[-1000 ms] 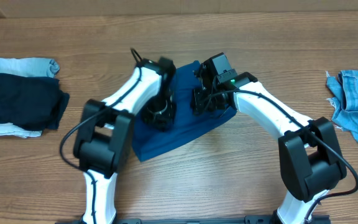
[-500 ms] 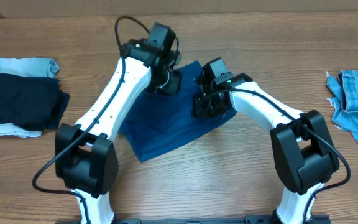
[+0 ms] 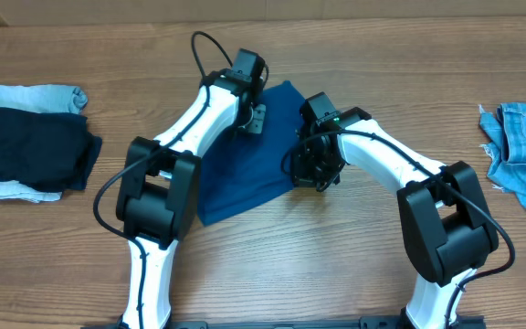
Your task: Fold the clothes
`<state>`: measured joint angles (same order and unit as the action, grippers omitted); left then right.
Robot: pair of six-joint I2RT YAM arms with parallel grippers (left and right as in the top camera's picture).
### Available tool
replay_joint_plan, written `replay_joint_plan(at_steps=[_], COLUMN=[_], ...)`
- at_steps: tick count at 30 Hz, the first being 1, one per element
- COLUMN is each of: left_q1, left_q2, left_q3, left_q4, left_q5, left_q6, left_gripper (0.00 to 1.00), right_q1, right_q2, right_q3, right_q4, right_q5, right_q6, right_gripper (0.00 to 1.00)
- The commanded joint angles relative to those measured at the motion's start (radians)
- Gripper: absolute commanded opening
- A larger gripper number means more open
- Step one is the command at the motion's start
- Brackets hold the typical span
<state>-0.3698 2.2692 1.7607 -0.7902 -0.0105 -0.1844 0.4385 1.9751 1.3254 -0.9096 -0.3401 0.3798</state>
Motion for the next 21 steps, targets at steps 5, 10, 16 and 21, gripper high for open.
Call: replay_joint_plan(at_steps=[5, 10, 16, 21], left_q1=[0.069, 0.063, -0.053, -0.153], left_q2=[0.064, 0.064, 0.066, 0.066], left_q3=[0.199, 0.593, 0.575, 0.326], left_q4=[-0.083, -0.48, -0.398, -0.093], left_q5=[0.063, 0.133, 0.142, 0.089], left_q6=[0.033, 0.023, -0.111, -0.381], left_gripper=[0.11, 0.25, 0.04, 0.04], right_q1=[-0.002, -0.092, -0.351, -0.407], right_q2=[-0.069, -0.267, -0.392, -0.573], right_q3=[0.008, 0.063, 0.064, 0.064], right_q4=[0.04, 0.037, -0.029, -0.066], right_q5=[0.039, 0.044, 0.006, 0.006], right_q6=[-0.104, -0.148, -0.201, -0.224], right_gripper=[0.04, 0.05, 0.04, 0.04])
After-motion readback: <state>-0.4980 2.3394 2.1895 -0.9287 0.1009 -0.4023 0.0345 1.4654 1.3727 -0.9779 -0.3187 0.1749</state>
